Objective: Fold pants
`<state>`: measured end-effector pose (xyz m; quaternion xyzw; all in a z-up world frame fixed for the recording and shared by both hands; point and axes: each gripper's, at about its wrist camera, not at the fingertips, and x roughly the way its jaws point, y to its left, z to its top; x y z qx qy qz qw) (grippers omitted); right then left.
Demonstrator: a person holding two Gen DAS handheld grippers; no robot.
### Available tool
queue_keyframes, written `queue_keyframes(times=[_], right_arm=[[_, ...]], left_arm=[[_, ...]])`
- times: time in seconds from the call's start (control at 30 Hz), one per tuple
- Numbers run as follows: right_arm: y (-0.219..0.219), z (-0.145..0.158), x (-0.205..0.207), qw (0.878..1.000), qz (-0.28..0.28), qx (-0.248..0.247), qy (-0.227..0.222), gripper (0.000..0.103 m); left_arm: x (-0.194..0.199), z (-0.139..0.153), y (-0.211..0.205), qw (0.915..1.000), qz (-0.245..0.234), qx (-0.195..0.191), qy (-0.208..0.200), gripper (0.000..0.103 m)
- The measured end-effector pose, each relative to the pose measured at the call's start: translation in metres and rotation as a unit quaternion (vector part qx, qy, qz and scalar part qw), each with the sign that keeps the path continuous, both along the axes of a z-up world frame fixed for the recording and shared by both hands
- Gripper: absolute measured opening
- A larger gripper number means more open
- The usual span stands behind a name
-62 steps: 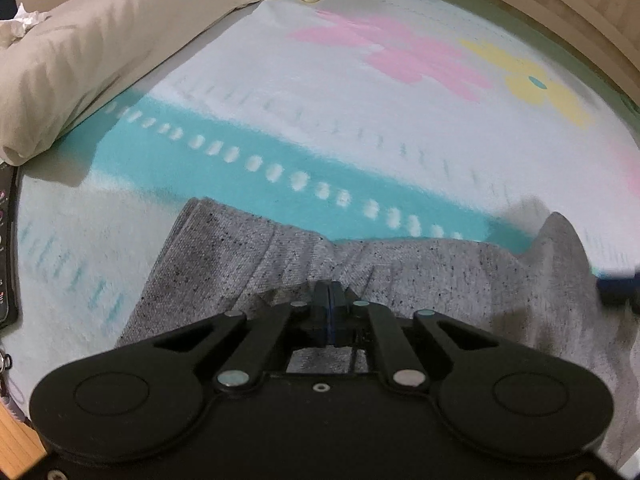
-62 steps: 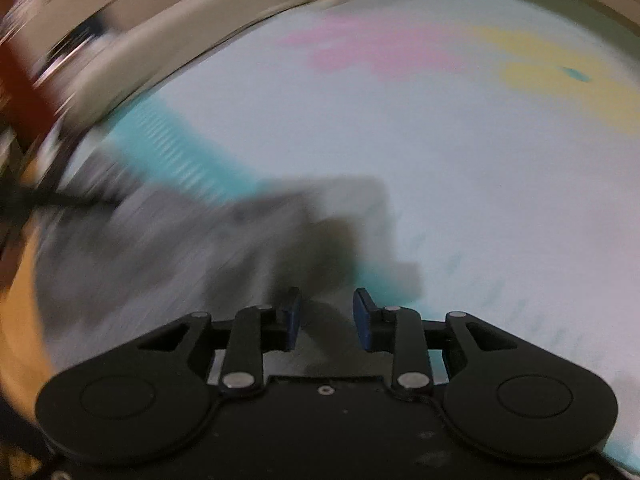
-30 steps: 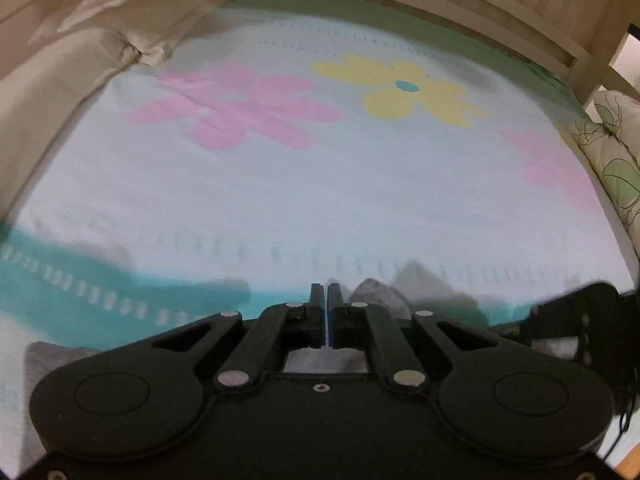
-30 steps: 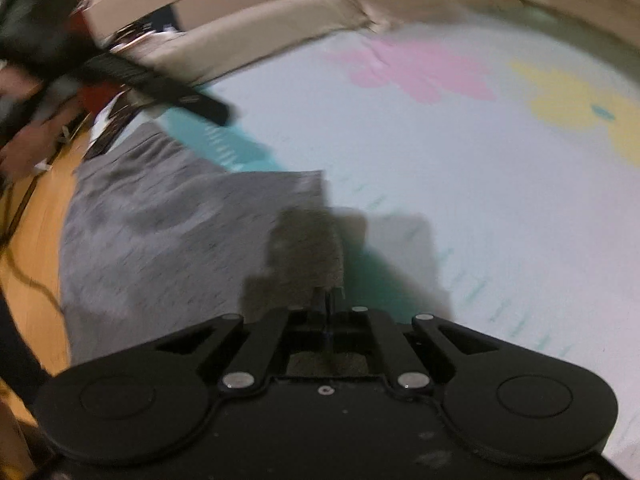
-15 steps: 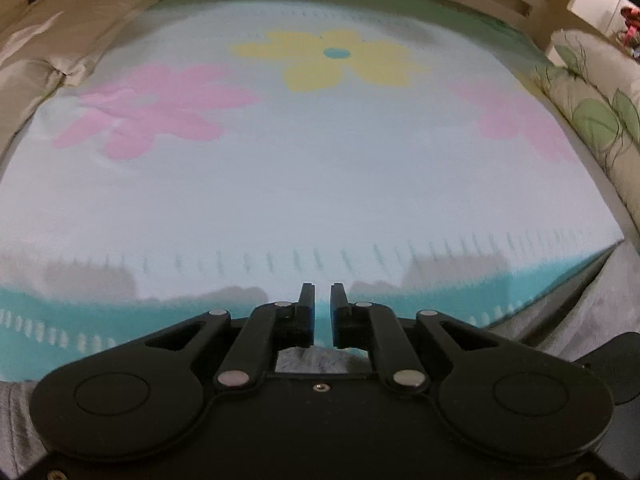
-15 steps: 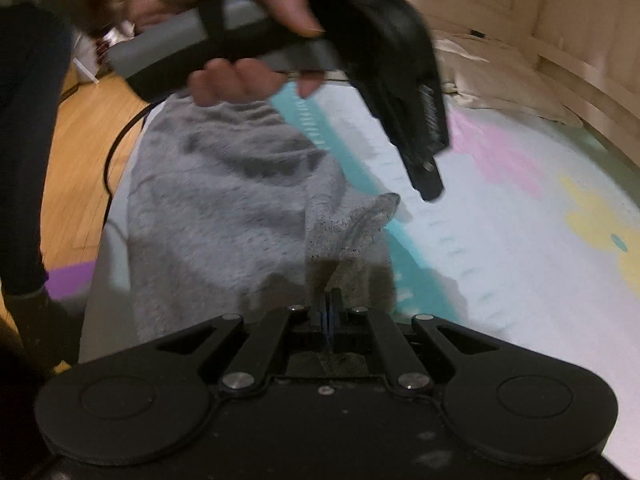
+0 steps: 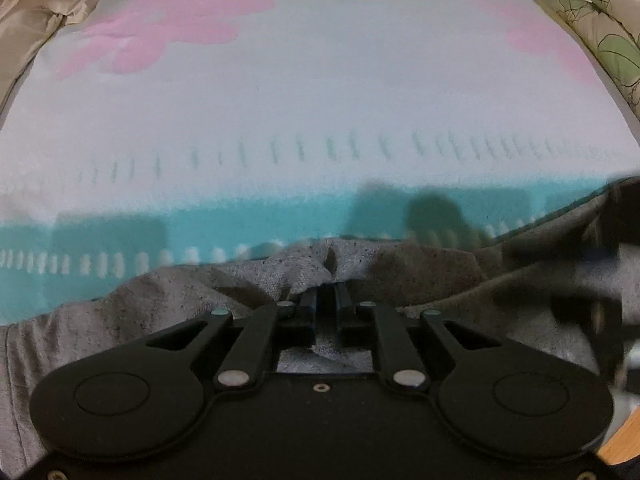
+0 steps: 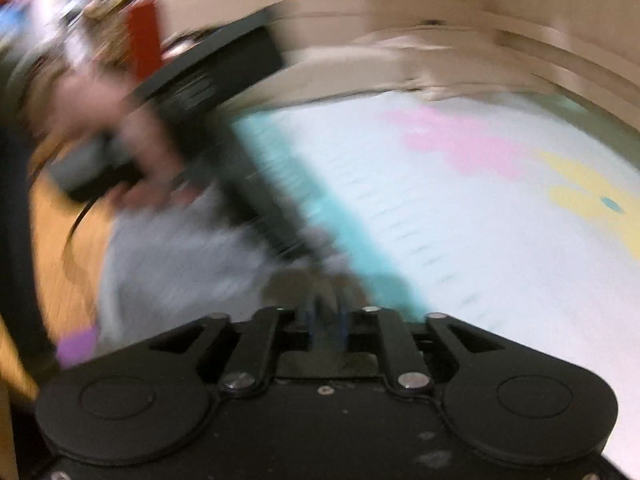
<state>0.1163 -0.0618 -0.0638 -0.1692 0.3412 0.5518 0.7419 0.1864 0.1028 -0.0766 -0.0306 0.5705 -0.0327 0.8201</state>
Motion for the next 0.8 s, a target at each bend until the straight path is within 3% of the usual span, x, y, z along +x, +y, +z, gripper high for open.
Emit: queue_keyframes(times=[0.1, 0.17, 0.27, 0.57, 0.8], right_arm=[[0.010, -0.006, 0.006, 0.998, 0.009, -0.050, -0.034, 0.022], [0.014, -0.014, 0.006, 0.997, 0.015, -0.071, -0.033, 0.022], [0.015, -0.023, 0.014, 0.997, 0.010, -0.078, 0.013, 0.022], [0.059, -0.042, 0.017, 0.996, 0.000, -0.084, 0.028, 0.025], [0.086, -0.058, 0.018, 0.996, -0.006, -0.082, 0.034, 0.021]], left_arm=[[-0.004, -0.001, 0.004, 1.0000, -0.001, -0.005, 0.002, 0.019], [-0.007, 0.000, 0.009, 1.0000, -0.001, -0.008, 0.003, 0.019], [-0.011, 0.003, 0.015, 0.9999, 0.004, -0.014, -0.003, 0.019], [-0.014, 0.011, 0.015, 0.9992, -0.006, 0.016, -0.037, 0.019], [-0.012, 0.015, 0.021, 0.9986, 0.019, -0.012, -0.048, 0.018]])
